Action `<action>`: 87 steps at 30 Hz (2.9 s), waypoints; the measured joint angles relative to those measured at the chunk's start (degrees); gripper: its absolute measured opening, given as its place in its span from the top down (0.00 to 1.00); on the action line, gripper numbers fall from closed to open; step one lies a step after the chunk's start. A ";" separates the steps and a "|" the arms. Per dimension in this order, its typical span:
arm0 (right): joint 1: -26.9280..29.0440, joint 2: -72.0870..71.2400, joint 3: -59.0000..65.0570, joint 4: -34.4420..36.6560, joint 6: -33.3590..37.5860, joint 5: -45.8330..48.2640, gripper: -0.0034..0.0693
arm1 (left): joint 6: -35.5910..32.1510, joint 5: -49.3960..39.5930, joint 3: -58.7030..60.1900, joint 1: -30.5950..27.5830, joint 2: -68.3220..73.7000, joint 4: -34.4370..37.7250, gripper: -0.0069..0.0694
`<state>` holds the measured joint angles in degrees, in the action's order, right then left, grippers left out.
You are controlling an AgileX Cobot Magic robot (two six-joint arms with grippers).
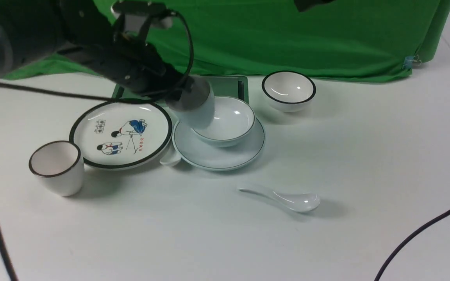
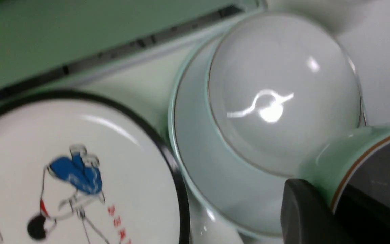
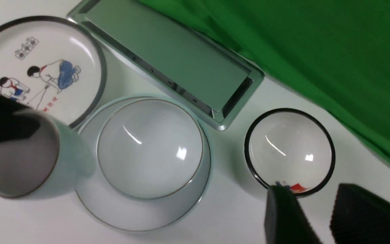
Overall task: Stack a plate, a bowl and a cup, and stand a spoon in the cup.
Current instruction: Use the left arm to put the blue teacup into the blue rice bowl in the middle, then use the right arm to grab a blue soup spoon, then use the right arm to put the blue soup spoon into the blue teacup in the middle
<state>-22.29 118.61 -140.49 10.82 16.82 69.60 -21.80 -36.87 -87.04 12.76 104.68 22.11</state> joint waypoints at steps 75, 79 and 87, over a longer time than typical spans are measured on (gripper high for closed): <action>-11.87 -1.30 33.47 8.73 15.37 -30.19 0.73 | 5.18 8.59 47.42 -18.09 -56.12 0.75 0.96; -11.87 -1.59 33.31 12.25 15.96 -49.14 0.73 | 5.18 8.98 47.42 -18.09 -56.06 2.04 0.96; -11.87 5.64 33.59 12.70 12.46 -66.03 0.73 | 5.18 8.98 47.42 -18.09 -56.06 2.18 0.96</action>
<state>-34.16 124.25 -106.90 23.51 29.28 3.57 -16.61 -27.89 -39.62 -5.32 48.62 24.30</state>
